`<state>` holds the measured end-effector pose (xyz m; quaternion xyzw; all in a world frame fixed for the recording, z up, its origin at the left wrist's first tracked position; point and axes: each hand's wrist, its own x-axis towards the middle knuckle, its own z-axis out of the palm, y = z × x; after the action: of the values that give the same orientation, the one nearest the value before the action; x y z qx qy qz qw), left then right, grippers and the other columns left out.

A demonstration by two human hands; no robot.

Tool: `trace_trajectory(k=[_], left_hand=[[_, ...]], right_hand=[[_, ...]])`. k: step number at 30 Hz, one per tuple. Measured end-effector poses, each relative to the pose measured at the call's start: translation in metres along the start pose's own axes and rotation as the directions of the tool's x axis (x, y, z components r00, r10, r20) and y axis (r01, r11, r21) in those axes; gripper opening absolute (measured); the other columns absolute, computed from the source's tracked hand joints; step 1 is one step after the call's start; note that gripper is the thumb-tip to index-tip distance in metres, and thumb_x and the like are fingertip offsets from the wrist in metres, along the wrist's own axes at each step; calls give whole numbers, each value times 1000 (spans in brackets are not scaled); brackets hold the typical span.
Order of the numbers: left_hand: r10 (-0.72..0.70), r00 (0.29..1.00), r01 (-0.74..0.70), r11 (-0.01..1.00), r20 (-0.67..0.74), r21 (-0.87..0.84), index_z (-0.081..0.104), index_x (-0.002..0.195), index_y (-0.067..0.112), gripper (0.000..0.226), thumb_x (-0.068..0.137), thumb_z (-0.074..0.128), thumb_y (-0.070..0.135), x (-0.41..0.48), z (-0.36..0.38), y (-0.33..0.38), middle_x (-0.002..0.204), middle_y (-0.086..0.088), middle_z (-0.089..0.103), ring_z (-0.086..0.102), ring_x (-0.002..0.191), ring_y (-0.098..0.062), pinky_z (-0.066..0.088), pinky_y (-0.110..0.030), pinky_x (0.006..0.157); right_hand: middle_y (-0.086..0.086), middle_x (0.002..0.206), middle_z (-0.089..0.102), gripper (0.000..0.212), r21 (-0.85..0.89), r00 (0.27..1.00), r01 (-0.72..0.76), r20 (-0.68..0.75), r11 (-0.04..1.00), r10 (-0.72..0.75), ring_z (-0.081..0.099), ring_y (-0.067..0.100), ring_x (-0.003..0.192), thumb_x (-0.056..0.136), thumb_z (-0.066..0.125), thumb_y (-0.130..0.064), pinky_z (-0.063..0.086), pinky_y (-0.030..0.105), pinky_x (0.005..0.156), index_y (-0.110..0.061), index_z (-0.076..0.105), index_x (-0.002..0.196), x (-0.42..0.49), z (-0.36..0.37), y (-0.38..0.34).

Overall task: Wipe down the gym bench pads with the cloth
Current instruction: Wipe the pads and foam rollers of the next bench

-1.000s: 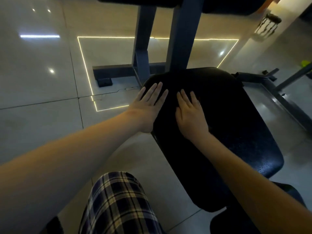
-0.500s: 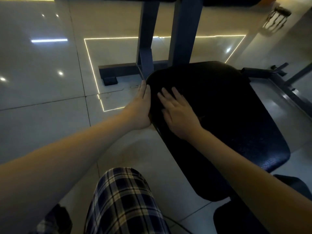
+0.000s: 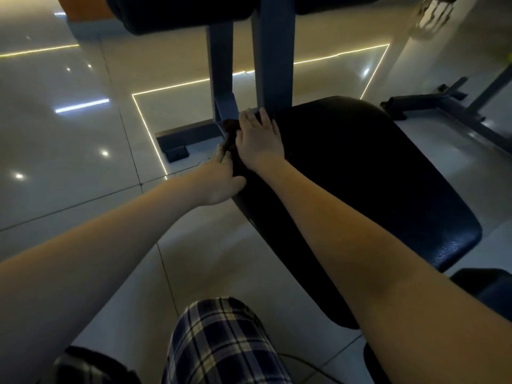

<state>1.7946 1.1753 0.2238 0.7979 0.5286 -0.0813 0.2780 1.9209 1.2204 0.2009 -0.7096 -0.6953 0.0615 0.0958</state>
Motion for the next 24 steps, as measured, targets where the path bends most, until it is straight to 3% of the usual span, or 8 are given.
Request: trace_trajectory(k=[3, 6, 10, 16, 24], left_hand=[[1, 995, 32, 945, -100, 325, -12, 154, 5, 71, 104, 23, 40, -1, 3, 11, 162, -16, -17, -9, 152, -27, -3, -49, 122], [179, 964, -36, 819, -195, 572, -9, 156, 7, 70, 103, 19, 43, -2, 13, 24, 164, -13, -16, -10, 152, -24, -9, -51, 121], [259, 946, -125, 847, -195, 517, -9, 157, 13, 68, 104, 17, 46, 26, 14, 43, 165, -9, -13, -9, 152, -20, -8, -49, 121], [155, 936, -50, 947, -317, 317, -3, 158, 18, 72, 101, 16, 58, 60, 23, 46, 166, -1, -11, -11, 152, -16, -6, -46, 122], [188, 919, -75, 946, -348, 315, -3, 158, 20, 74, 99, 16, 61, 63, 24, 42, 165, -1, -12, -11, 152, -16, -6, -47, 122]], right_hand=[[-3, 163, 13, 53, 41, 993, 114, 29, 993, -115, 0, 20, 150, 104, 28, -32, 3, 41, 120, -20, 20, 155, -42, -5, 19], [-5, 163, 12, 57, 60, 989, 119, 75, 991, -124, -2, 19, 150, 102, 33, -39, 2, 40, 122, -23, 19, 155, -107, -14, 45], [-10, 162, 5, 77, -28, 993, 49, 104, 998, -46, -7, 18, 150, 89, 15, -67, 4, 38, 123, -28, 14, 156, -174, -27, 75], [0, 162, 15, 54, -15, 997, -74, -22, 997, 74, 5, 30, 150, 102, 33, -43, 10, 47, 121, -27, 24, 153, -94, -17, 96], [-1, 164, 5, 56, -57, 967, -254, -14, 965, 254, -5, 34, 149, 101, 23, -51, 1, 57, 119, -33, 19, 153, 26, -30, 117]])
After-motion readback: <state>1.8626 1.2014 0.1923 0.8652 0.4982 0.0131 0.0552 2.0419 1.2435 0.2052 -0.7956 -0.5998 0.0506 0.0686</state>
